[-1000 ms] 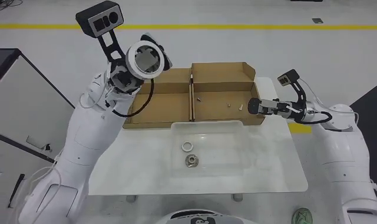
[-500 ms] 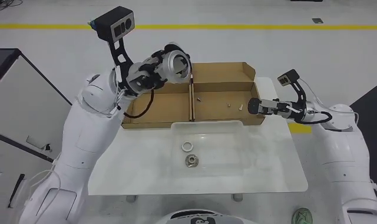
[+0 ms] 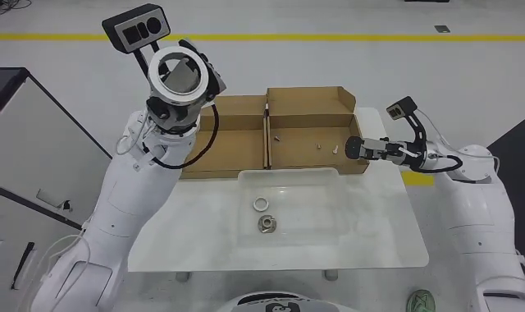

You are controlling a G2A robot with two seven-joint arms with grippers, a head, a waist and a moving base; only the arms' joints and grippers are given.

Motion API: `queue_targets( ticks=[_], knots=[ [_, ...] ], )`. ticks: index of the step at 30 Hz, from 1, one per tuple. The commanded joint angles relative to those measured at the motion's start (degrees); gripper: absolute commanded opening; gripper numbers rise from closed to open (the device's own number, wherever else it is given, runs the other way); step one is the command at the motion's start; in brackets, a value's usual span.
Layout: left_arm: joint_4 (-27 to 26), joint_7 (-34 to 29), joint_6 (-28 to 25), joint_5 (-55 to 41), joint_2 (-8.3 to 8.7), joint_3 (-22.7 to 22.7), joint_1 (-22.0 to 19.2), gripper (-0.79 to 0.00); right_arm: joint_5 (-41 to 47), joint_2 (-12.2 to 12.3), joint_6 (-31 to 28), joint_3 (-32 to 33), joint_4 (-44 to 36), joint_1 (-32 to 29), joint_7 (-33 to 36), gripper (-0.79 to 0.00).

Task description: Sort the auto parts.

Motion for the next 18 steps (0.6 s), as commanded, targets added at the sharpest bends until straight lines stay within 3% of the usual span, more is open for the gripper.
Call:
queue_targets(
  ticks=[1,11,18],
  knots=[
    [0.0,0.02,0.01,0.04,0.0,-0.01,0.0,-0.785,0.0,0.0,0.0,0.0,0.0,0.0,0.0,0.0],
    [0.0,0.02,0.01,0.04,0.0,-0.01,0.0,-0.785,0.0,0.0,0.0,0.0,0.0,0.0,0.0,0.0],
    [-0.81,1.94,14.64,18.67,0.8,-3.04,2.12,-0.785,0.0,0.0,0.0,0.0,0.0,0.0,0.0,0.0]
  ],
)
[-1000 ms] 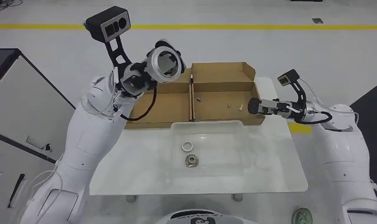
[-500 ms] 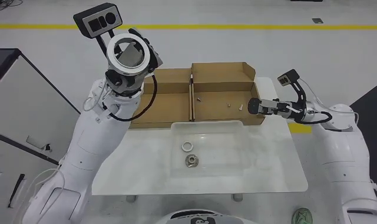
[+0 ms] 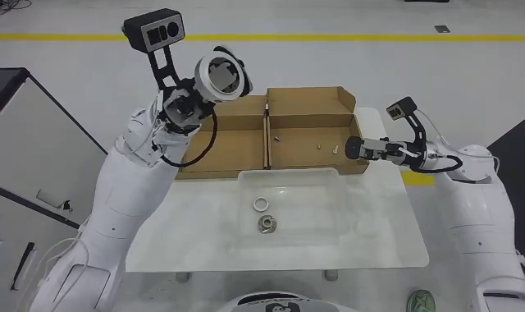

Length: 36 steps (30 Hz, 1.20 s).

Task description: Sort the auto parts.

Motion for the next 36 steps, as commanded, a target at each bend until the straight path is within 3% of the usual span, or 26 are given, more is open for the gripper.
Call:
queue_targets(
  ticks=[1,9,17,26,36],
  knots=[
    [-1.12,0.2,5.38,6.89,0.26,-0.5,0.69,-0.785,0.0,0.0,0.0,0.0,0.0,0.0,0.0,0.0],
    [-4.55,-4.4,21.26,28.91,1.67,-2.18,2.63,-0.785,0.0,0.0,0.0,0.0,0.0,0.0,0.0,0.0],
    [-6.53,-10.53,30.14,48.51,2.91,-2.43,2.71,-0.785,0.0,0.0,0.0,0.0,0.0,0.0,0.0,0.0],
    [-5.62,-19.23,34.2,66.53,3.95,-0.34,0.45,-0.785,0.0,0.0,0.0,0.0,0.0,0.0,0.0,0.0],
    [3.87,-22.17,32.18,77.87,3.49,6.58,-4.8,-0.785,0.0,0.0,0.0,0.0,0.0,0.0,0.0,0.0]
  ],
)
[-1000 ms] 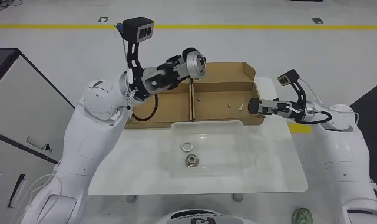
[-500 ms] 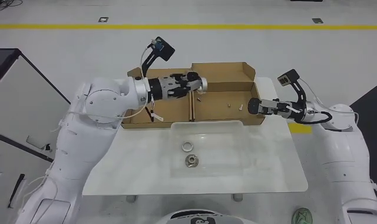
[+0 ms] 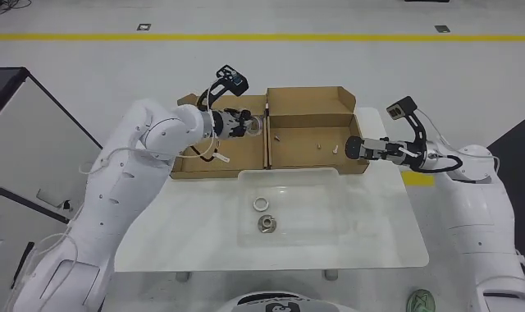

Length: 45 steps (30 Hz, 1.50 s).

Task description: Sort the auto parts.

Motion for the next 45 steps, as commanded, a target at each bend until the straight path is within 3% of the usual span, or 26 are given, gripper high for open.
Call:
queue_targets(
  ticks=[1,9,21,35,45],
  knots=[
    [2.31,-0.26,-0.5,1.96,-0.24,1.75,-1.29,-0.785,0.0,0.0,0.0,0.0,0.0,0.0,0.0,0.0],
    [12.35,-1.24,-3.18,7.13,-1.67,8.71,-6.12,-0.785,0.0,0.0,0.0,0.0,0.0,0.0,0.0,0.0],
    [26.15,0.1,-6.91,7.14,-4.85,17.1,-11.6,-0.785,0.0,0.0,0.0,0.0,0.0,0.0,0.0,0.0],
    [40.89,3.04,-12.06,4.73,-10.24,25.84,-17.5,-0.785,0.0,0.0,0.0,0.0,0.0,0.0,0.0,0.0],
    [51.91,6.66,-13.6,5.01,-13.74,28.91,-21.38,-0.785,0.0,0.0,0.0,0.0,0.0,0.0,0.0,0.0]
  ],
)
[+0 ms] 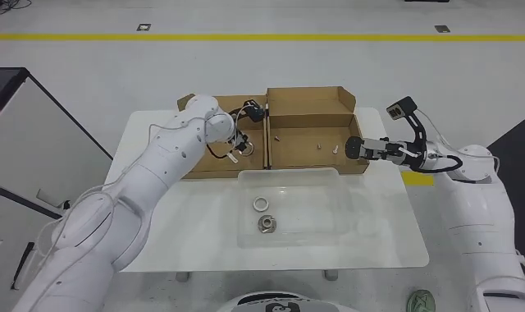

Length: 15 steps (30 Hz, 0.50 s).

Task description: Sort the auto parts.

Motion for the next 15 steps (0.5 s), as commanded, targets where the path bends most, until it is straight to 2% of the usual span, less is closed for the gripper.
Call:
queue_targets(
  ticks=[1,15],
  knots=[
    [2.17,0.81,-0.5,0.35,-0.58,0.47,-0.66,-0.785,0.0,0.0,0.0,0.0,0.0,0.0,0.0,0.0],
    [13.85,4.75,-4.65,0.52,-4.99,3.42,-2.68,-0.785,0.0,0.0,0.0,0.0,0.0,0.0,0.0,0.0]
  ],
)
